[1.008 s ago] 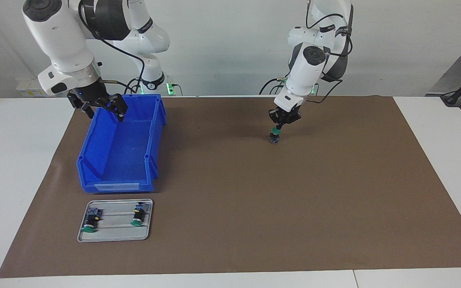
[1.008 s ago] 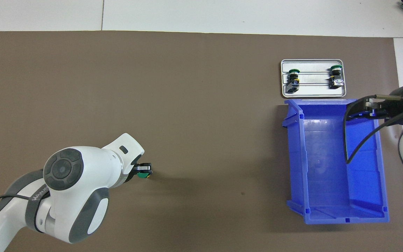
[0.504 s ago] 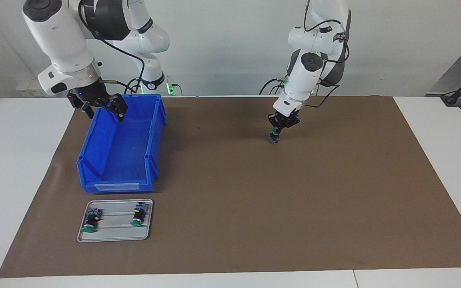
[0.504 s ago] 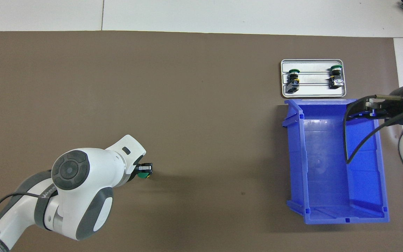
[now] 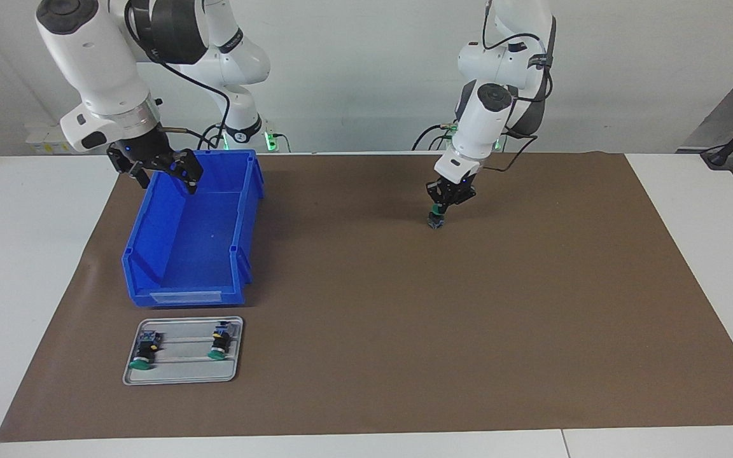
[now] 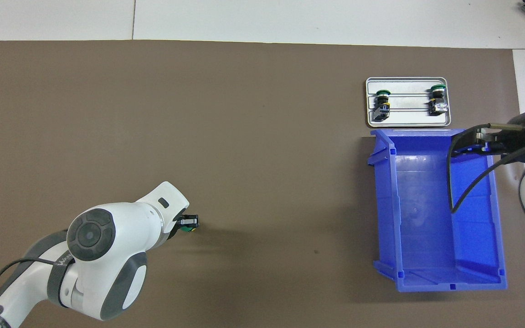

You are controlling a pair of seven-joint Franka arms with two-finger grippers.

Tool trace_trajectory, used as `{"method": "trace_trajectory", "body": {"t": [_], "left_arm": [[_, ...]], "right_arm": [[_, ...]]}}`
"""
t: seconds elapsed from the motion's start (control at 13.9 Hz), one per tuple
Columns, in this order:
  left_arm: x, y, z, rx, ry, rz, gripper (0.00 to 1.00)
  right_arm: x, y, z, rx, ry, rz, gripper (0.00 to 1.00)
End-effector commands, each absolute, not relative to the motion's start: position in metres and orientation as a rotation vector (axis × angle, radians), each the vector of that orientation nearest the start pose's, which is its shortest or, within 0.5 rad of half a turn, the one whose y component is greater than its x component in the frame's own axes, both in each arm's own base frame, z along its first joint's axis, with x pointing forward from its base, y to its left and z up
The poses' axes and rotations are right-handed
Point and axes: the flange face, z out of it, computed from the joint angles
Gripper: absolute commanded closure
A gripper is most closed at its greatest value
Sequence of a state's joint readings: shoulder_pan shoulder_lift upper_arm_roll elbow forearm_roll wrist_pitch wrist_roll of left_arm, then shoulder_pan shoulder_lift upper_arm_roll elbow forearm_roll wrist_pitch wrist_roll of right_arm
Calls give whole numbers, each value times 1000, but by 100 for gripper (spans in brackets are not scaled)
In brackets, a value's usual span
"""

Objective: Place and press button with both arms

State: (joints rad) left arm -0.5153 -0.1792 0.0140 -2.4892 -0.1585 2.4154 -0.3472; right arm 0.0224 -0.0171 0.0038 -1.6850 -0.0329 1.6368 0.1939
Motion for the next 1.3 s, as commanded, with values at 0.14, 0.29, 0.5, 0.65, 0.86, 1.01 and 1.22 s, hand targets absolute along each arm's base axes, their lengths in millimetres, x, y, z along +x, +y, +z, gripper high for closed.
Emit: {"method": "trace_trajectory", "body": {"t": [0.14,0.29,0.5,0.65,0.86,1.01,1.22], "left_arm": [[418,-228,360,-3271,89,-73,100],[444,-230,393,-3264,91,-4,100],[484,-204,450,-3267,105,30,100],[502,-167,481,-3271,120,23,100],[516,-106,524,-3261,204,115,100],[519,-76,553,-3212,219,161,100],[520,-61,597,-3099,251,163,100]], "right_arm": [[546,17,588,-3159,264,29,0],[546,18,587,-3161,249,31,0],[546,19,587,-3155,254,27,0],[547,28,587,-3157,225,17,0],[549,56,588,-3156,166,-34,0],[547,83,588,-3152,185,-48,1],[542,132,585,-3138,229,-82,1]]}}
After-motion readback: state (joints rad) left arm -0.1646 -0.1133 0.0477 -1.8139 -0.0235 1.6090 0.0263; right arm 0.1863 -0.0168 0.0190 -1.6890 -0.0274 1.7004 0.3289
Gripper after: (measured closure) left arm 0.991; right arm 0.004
